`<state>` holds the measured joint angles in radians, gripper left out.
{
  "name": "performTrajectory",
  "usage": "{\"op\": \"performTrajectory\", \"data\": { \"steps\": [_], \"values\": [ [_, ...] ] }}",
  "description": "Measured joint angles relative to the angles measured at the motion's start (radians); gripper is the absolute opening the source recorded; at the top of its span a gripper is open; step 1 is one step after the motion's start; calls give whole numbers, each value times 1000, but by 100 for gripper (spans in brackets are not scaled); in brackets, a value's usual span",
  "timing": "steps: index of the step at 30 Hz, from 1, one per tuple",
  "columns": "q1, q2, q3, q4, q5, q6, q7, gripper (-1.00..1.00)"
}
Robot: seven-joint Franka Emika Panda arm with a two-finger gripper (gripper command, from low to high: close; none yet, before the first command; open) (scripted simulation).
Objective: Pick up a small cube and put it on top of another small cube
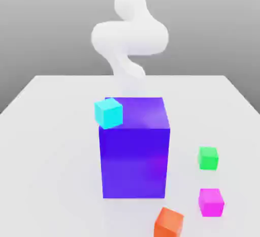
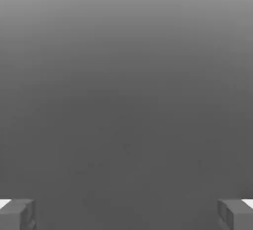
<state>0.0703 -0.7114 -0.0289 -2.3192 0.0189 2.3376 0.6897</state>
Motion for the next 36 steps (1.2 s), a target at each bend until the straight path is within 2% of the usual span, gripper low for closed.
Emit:
{"op": "performTrajectory", "data": {
  "steps": [10, 17, 22, 26, 31, 32, 36],
  "values": [
    [245, 359, -78, -77, 96, 151, -460, 0],
    [346, 606, -60, -130, 147, 255, -765, 0],
    [405, 775, -31, -170, 120, 334, -938, 0],
    [429, 906, -18, -202, 34, 400, -1027, 0],
    [426, 1085, -5, -179, 22, 536, -1055, 0],
    [423, 1114, 0, -174, 25, 558, -1057, -100],
    [423, 1114, 0, -174, 25, 557, -1057, -100]
  ]
}}
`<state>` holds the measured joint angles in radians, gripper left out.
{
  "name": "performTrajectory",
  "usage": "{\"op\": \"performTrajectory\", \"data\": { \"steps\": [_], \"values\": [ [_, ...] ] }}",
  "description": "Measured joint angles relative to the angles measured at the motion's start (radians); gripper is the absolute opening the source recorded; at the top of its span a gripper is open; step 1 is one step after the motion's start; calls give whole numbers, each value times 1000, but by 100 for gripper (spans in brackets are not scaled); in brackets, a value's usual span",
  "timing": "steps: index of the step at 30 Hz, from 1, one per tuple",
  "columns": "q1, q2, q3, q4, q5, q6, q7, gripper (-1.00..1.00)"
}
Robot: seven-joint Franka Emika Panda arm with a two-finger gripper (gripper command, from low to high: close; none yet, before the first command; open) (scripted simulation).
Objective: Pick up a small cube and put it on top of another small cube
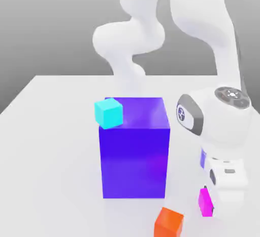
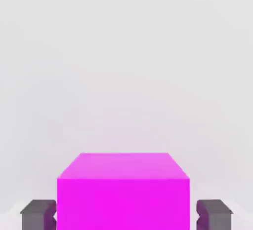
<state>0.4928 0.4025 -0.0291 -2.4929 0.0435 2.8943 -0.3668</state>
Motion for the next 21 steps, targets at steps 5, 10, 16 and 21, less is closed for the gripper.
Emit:
{"op": "performTrajectory", "data": {
  "steps": [5, 10, 16, 21],
  "values": [
    [5, -52, -6, -10, -9, -41, 5, -100],
    [20, -204, 8, -63, 22, -146, 48, -100],
    [88, -338, 68, -173, 128, -175, 217, -100],
    [152, -456, 95, -268, 140, -193, 418, -100]
  ]
}}
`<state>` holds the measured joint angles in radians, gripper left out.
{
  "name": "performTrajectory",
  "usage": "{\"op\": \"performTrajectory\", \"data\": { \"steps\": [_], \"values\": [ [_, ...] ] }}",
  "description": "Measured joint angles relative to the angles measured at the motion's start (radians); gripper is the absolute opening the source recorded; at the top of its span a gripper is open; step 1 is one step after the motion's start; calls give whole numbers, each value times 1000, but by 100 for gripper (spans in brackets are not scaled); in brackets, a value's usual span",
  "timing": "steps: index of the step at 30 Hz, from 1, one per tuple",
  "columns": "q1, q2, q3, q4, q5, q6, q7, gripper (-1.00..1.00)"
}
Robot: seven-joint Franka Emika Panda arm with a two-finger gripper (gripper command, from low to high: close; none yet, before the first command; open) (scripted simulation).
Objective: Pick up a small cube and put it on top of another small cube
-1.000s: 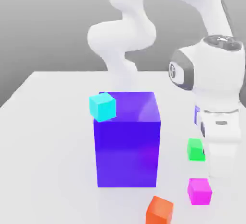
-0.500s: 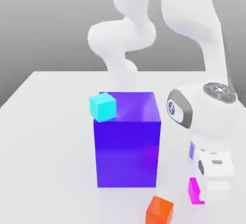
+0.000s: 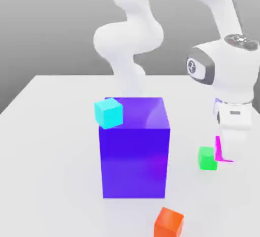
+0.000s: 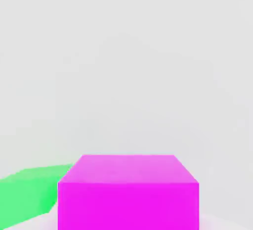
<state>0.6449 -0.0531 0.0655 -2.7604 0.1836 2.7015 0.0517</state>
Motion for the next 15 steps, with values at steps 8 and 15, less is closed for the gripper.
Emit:
{"op": "performTrajectory", "data": {
  "steps": [8, 15],
  "values": [
    [-21, -142, 113, -139, -90, 4, 370, -100],
    [-44, 80, 111, -137, -216, 221, 476, 100]
  ]
}}
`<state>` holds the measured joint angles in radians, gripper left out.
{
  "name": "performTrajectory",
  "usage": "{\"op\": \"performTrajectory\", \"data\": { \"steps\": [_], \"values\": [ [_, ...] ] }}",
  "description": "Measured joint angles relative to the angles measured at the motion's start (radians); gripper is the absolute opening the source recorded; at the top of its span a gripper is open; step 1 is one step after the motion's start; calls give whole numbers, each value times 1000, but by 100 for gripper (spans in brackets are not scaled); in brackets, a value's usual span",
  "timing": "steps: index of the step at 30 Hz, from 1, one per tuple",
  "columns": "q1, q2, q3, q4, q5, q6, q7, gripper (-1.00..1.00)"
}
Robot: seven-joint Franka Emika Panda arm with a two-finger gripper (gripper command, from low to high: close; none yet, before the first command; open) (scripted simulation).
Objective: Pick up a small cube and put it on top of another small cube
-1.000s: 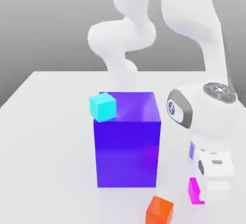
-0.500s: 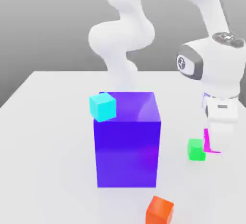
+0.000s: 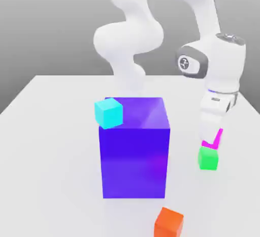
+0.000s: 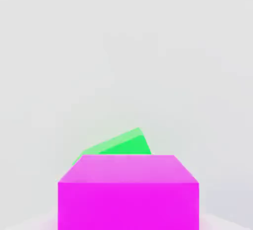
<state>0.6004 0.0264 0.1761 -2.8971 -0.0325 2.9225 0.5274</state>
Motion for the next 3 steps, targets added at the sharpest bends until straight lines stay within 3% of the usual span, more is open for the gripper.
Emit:
{"op": "performTrajectory", "data": {
  "steps": [3],
  "values": [
    [-2, 0, 0, 0, 0, 0, 0, 100]
  ]
}}
